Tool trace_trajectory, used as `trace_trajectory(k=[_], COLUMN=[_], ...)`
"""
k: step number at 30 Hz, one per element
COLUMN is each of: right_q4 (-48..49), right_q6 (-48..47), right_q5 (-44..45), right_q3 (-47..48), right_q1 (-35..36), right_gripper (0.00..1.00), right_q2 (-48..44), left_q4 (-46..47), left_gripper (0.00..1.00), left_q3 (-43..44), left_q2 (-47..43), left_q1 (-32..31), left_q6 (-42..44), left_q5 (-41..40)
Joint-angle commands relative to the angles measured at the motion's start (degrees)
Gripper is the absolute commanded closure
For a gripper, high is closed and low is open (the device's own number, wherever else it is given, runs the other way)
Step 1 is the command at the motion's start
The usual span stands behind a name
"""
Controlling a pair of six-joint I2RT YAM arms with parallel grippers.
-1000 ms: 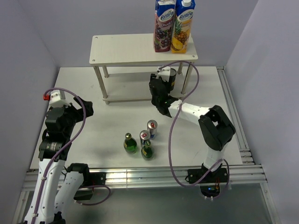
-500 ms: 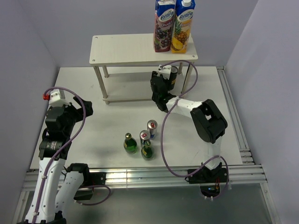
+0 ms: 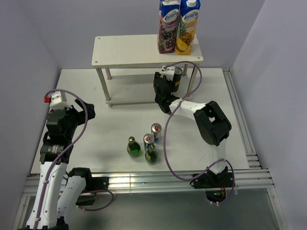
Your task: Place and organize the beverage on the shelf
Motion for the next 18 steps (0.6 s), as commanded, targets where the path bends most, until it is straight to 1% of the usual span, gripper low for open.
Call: trace_trajectory(k=[1,3,5,8,18], right_q4=[3.80,3.62,3.36,3.01,3.09], right_q6=[0.83,0.83,0.57,0.13,-0.40], right_q5=[2.27,2.36,2.45,2.63,3.68], right_q3=[2.90,2.73,2.64,2.55,0.27], right_q1=[-0.24,-0.24,-0.16,0.11,1.95], right_gripper=[0.30,0.23,0.20,0.10,0.08], right_q2=[-0.54,-0.80,-0.98,-1.50,-4.05], left_q4=[2.94,2.94,2.85,2.85,2.85], left_gripper=[0.01,0.01,0.01,0.01,0.01], left_q3=[0.91,0.91,0.91,1.00,0.82], left_q2=[-0.46,-0.46,-0.46,-0.64,-0.99], left_q1=[0.44,0.44,0.52,0.61,0.96], left_q6=[0.75,0.75,0.66,0.75,0.75], left_q5=[1.09,1.00,1.09,1.00,1.09])
